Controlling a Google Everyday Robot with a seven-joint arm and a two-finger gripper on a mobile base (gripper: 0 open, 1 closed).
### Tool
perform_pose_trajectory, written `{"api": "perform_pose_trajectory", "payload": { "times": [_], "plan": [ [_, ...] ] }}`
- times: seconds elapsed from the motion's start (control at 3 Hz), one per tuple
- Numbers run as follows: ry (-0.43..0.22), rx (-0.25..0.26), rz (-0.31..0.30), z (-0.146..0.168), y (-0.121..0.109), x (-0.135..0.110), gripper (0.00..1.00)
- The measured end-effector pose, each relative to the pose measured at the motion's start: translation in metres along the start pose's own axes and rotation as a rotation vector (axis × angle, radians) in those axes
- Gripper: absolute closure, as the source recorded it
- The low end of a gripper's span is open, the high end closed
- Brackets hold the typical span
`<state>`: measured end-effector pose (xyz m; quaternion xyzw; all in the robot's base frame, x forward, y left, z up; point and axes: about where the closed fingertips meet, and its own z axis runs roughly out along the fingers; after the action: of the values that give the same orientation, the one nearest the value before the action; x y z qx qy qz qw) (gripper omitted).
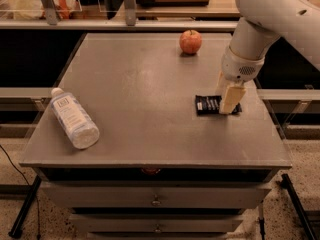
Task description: Move rxbar blueberry near apple
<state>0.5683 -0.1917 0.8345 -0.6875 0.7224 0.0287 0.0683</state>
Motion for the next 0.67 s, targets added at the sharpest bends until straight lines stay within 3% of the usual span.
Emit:
{"api": "perform_pose_trajectory", "payload": {
  "times": [0.33, 0.67],
  "plan": [
    [0.0, 0.0, 0.0, 0.0, 0.0, 0.0, 1.0],
    [0.026, 0.028, 0.013, -0.012, -0.01, 0.0, 1.0]
  ]
}}
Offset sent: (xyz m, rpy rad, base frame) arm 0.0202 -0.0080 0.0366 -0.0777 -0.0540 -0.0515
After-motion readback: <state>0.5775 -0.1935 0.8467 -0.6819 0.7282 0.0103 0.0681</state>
